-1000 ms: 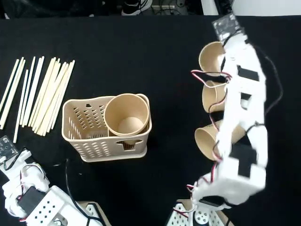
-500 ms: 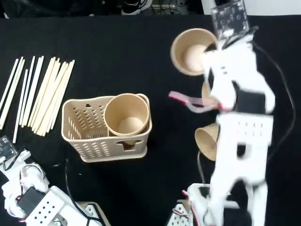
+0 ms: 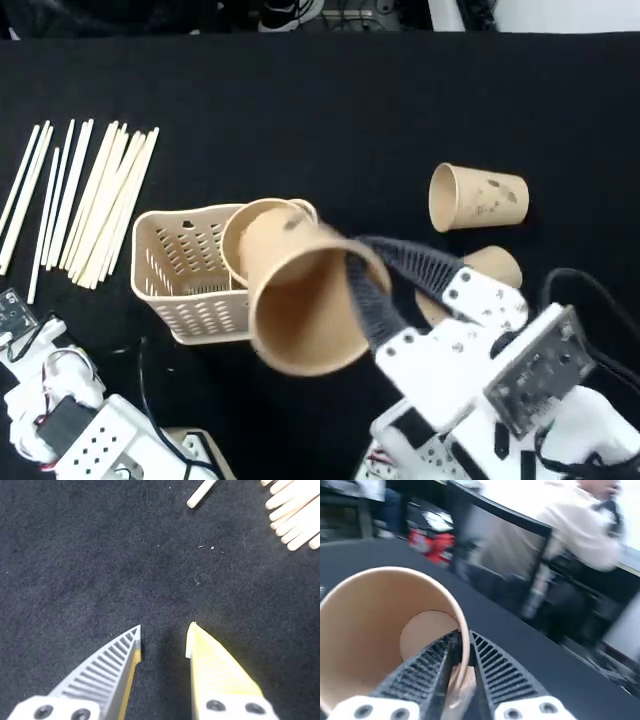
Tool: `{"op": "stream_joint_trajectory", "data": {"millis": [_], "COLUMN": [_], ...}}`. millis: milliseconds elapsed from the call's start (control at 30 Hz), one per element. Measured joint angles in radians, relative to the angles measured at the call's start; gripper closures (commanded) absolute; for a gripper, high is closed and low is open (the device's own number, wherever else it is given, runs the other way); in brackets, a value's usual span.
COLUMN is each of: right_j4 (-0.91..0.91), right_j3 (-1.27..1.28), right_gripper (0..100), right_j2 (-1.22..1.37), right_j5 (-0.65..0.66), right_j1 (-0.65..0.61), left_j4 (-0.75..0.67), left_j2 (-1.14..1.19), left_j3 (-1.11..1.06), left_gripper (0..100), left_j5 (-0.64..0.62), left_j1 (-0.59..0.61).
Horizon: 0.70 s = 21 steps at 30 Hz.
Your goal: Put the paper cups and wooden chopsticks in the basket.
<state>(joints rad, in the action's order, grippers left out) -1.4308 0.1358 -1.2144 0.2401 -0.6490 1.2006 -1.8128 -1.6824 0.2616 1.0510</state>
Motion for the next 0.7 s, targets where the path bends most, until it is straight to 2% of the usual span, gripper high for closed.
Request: {"op": "stream_joint_trajectory", "data": {"millis": [133, 500, 700], "right_j4": [-0.002, 0.015, 0.058], "right_j3": [0.000, 0.046, 0.072], "right_gripper": [98.8, 98.7, 98.7], "right_j2": [0.012, 0.132, 0.138], "right_j5": [-0.018, -0.031, -0.008], "right_j1": [-0.089, -0.103, 0.014], "left_j4": [0.000, 0.000, 0.000], "left_j2": [0.000, 0.000, 0.000], "left_j3": [0.000, 0.000, 0.000], "left_gripper": [85, 85, 85], "left_j5": [0.000, 0.000, 0.000], "left_j1": [0.000, 0.000, 0.000]}}
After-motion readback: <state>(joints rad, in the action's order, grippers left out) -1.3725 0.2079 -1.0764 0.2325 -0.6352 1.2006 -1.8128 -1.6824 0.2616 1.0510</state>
